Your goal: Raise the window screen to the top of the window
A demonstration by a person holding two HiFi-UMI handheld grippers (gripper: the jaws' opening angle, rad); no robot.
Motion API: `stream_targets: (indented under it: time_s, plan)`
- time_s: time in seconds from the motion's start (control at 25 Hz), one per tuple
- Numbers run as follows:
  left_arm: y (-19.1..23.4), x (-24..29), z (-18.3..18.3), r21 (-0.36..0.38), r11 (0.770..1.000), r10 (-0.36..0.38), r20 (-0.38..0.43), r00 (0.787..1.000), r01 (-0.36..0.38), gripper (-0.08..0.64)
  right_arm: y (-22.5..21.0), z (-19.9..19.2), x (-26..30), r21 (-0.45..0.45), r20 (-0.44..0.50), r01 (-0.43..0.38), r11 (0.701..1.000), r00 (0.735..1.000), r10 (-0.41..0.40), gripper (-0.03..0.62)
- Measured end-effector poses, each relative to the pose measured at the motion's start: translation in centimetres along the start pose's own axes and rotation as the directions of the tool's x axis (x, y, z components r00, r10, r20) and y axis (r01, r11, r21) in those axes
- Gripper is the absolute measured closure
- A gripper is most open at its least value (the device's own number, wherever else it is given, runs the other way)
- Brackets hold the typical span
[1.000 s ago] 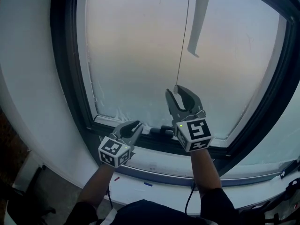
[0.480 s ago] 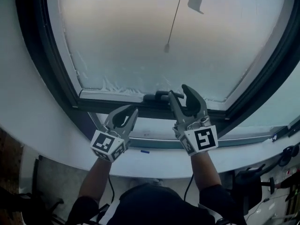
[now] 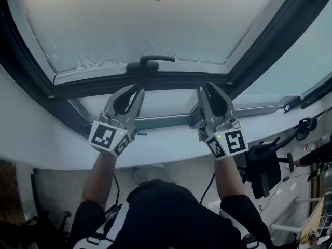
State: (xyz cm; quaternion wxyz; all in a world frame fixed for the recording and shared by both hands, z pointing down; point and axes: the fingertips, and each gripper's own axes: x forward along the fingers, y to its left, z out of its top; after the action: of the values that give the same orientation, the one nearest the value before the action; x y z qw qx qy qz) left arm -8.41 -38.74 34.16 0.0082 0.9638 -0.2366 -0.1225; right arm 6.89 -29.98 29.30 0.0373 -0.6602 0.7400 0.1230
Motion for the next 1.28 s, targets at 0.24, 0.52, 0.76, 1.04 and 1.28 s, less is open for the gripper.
stream_targets:
  time_s: [0.24,0.52,0.76,1.04,1.28]
  plan:
    - [-4.2,-0.6,-0.2,-0.015,0.998,0.068,0.016,0.998,-0.068,0.497,-3.4,-0.7,-5.9,0.056,0.012,0.007,0.998,1.0,-0.007,0.552]
    - [-11.2,-1.6,0.1,0.051,0.992,0.116,0.014,0.993,-0.117,0.497,-4.9,0.2,-11.6,0.006,0.021,-0.056,0.998,0.998,0.055,0.58]
    - [-16.3,-3.7,0.1,0.096,0.977,0.19,0.016,0.982,-0.191,0.497,-4.9,0.3,-15.9,-0.077,-0.001,-0.118,0.99,0.993,0.118,0.586]
    - [-18.9,-7.0,-0.6,0.134,0.957,0.264,-0.026,0.964,-0.259,0.497,-6.3,-1.0,-19.3,0.067,-0.014,-0.149,0.987,0.988,0.151,0.588]
    - [-18.2,-10.1,-1.7,0.173,0.942,0.301,-0.05,0.952,-0.289,0.525,-7.4,-4.6,-22.4,0.123,-0.062,-0.131,0.984,0.988,0.14,0.588]
